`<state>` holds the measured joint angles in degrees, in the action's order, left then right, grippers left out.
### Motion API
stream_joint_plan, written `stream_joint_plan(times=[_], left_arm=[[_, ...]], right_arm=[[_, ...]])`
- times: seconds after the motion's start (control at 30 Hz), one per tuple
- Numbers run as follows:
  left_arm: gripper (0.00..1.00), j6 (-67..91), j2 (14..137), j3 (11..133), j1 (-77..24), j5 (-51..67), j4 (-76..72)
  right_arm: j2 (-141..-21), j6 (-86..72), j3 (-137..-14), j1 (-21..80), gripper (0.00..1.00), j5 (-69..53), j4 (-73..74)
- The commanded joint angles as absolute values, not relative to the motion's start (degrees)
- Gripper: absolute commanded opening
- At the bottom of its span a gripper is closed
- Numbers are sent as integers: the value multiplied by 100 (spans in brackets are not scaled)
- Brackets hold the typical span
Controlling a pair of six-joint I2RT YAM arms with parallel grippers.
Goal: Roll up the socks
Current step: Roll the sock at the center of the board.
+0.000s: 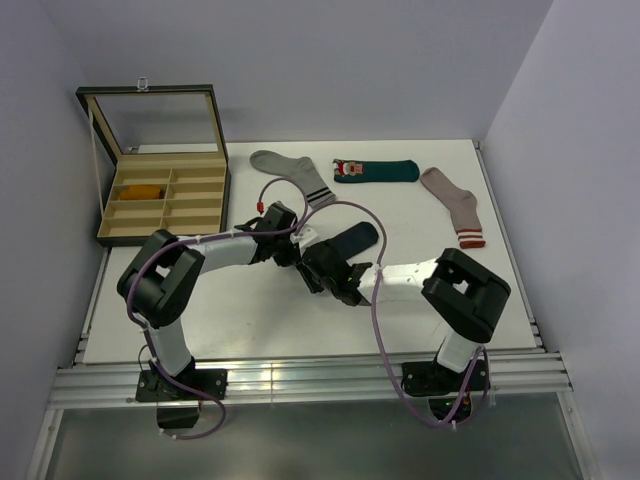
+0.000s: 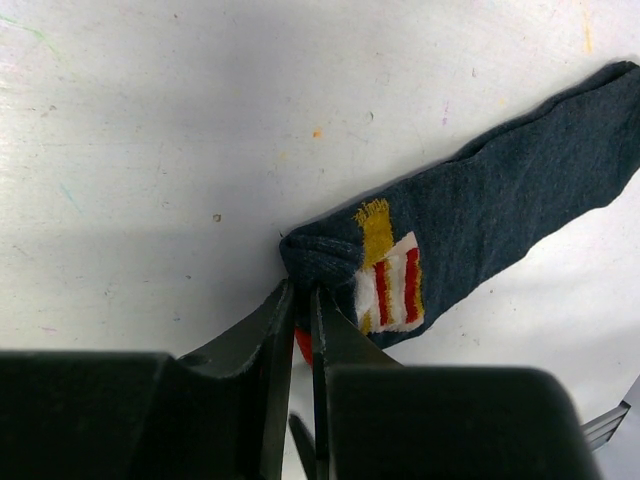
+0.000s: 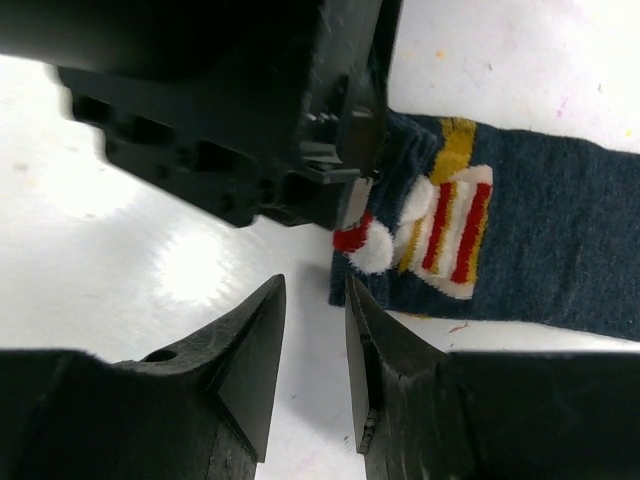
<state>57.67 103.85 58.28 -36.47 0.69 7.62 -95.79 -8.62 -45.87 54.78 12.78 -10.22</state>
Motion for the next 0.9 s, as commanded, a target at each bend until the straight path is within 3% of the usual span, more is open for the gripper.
stream_joint_plan(times=[0.0, 0.67, 0.87], left_arm=[[16, 5555, 10626, 5871, -3656, -79, 1125], [15, 5537, 10670, 5950, -3656, -53, 1195], [16, 5581, 10600, 5985, -3647, -53, 1266]], right_arm=[[-9799, -677, -4781, 5520, 38, 1783, -1327], [-10256, -809, -5106, 5528, 37, 1872, -608], [-10459, -966, -5300, 5537, 29, 1969, -133]])
